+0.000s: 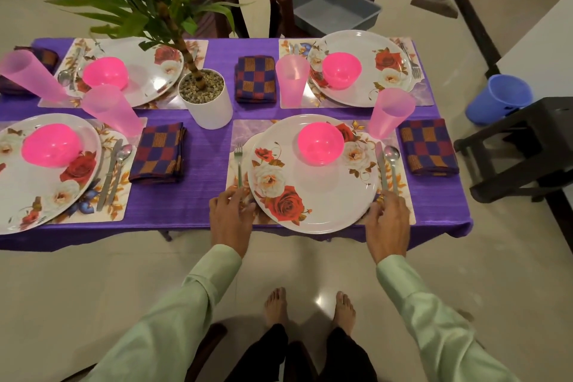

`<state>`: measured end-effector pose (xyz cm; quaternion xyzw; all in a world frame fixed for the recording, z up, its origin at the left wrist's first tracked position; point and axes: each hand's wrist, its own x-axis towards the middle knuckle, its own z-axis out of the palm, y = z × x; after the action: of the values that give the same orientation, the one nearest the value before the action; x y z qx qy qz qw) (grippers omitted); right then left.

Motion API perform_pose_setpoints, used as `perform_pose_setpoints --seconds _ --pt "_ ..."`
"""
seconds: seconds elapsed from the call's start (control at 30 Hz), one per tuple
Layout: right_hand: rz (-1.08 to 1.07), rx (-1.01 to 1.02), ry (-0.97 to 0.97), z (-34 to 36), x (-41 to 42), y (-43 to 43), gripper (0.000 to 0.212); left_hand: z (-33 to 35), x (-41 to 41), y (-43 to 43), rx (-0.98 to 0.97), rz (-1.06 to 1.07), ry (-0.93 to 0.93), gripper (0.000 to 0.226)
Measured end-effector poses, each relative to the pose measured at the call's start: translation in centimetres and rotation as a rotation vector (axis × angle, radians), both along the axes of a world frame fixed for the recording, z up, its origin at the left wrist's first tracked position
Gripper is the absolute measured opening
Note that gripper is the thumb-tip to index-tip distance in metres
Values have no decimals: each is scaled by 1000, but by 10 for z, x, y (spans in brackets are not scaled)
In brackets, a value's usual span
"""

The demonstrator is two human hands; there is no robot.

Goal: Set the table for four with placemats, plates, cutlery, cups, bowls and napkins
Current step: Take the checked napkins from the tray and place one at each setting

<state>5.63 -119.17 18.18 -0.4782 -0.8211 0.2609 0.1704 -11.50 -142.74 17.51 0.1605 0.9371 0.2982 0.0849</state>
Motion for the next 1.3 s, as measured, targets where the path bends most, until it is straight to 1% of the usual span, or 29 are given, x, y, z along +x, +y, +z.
perform_pose_setpoints --seconds 0.07,0.13,0.23,0.3,0.47,0.57,0.63,0.7,0.77,0.87,1.3 --pt "-32 -150 77 -2 -11 -11 29 5 0 13 94 24 -85 34" --pt "-94 -264 109 0 -21 -14 34 10 -1 26 151 63 -160 39" --pt "-183 -360 133 2 -29 -9 42 13 -1 38 165 145 -245 48" --pt "-198 -386 137 1 -30 -5 45 12 -3 42 186 179 -251 52" --pt "-196 -386 153 2 -32 -3 48 9 -9 42 210 168 -267 51" --pt "-187 -392 149 5 -31 -2 48 8 -17 34 205 177 -197 39" --pt "-175 -398 153 4 -30 -2 49 10 -27 27 155 205 -131 31" --pt "-169 -396 152 3 -31 -1 49 11 -38 22 49 202 -96 29" --pt "-171 -392 155 3 -30 -1 49 11 -45 23 -48 173 -80 25" --pt "-171 -389 139 3 -30 0 49 14 -53 29 -121 144 -73 22" --pt "-172 -394 151 4 -32 -3 50 14 -55 32 -97 93 -75 24"
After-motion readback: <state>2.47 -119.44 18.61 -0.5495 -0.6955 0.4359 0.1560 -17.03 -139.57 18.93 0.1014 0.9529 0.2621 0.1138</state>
